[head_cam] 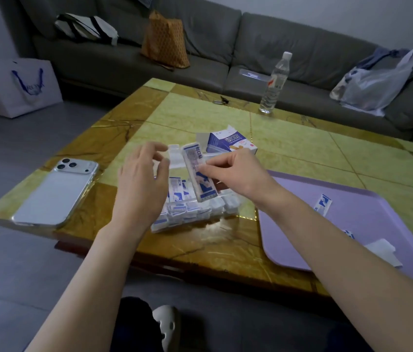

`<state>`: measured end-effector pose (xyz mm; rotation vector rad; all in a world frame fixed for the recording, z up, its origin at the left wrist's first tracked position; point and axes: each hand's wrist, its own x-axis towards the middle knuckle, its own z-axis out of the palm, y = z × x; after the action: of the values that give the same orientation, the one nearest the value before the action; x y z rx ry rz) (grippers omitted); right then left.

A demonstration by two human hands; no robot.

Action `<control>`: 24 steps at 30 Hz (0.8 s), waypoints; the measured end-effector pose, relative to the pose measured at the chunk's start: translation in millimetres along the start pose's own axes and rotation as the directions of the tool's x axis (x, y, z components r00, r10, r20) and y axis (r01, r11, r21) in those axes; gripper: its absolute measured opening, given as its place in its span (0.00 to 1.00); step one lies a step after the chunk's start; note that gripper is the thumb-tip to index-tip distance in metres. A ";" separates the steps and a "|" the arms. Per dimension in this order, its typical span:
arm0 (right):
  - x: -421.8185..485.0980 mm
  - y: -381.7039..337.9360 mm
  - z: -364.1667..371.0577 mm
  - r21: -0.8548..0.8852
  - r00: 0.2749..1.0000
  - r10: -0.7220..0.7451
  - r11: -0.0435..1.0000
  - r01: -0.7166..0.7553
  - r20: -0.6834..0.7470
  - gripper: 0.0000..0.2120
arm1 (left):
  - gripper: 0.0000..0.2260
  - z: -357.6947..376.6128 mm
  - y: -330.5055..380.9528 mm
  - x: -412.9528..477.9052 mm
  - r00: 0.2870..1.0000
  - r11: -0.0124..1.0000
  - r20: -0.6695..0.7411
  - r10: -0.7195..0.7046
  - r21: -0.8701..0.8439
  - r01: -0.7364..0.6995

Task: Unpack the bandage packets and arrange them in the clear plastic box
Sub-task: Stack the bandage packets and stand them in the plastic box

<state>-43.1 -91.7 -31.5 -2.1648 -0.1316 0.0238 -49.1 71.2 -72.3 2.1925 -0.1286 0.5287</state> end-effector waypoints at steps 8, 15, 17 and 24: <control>34.5 0.8 24.9 0.124 0.892 0.403 0.893 -0.432 0.204 0.08 | 0.19 -7.8 -29.1 0.1 0.925 0.939 0.173 -0.339 0.125 0.321; 58.5 0.3 51.8 -0.121 0.876 0.446 0.895 -0.430 0.186 0.09 | 0.19 -4.8 -29.4 1.8 0.923 0.936 0.167 -0.347 0.128 0.329; 60.3 2.2 56.6 -0.244 0.889 0.427 0.891 -0.383 0.163 0.07 | 0.19 -4.1 -28.2 1.5 0.925 0.939 0.169 -0.339 0.127 0.321; 59.9 2.6 61.6 -0.500 0.929 0.347 0.832 -0.241 0.130 0.11 | 0.20 -6.3 -29.0 0.0 0.930 0.944 0.175 -0.324 0.132 0.304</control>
<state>12.5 -36.1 -66.3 -2.6572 0.0900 0.4528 -43.4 94.3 -90.0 2.3031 0.1491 0.1426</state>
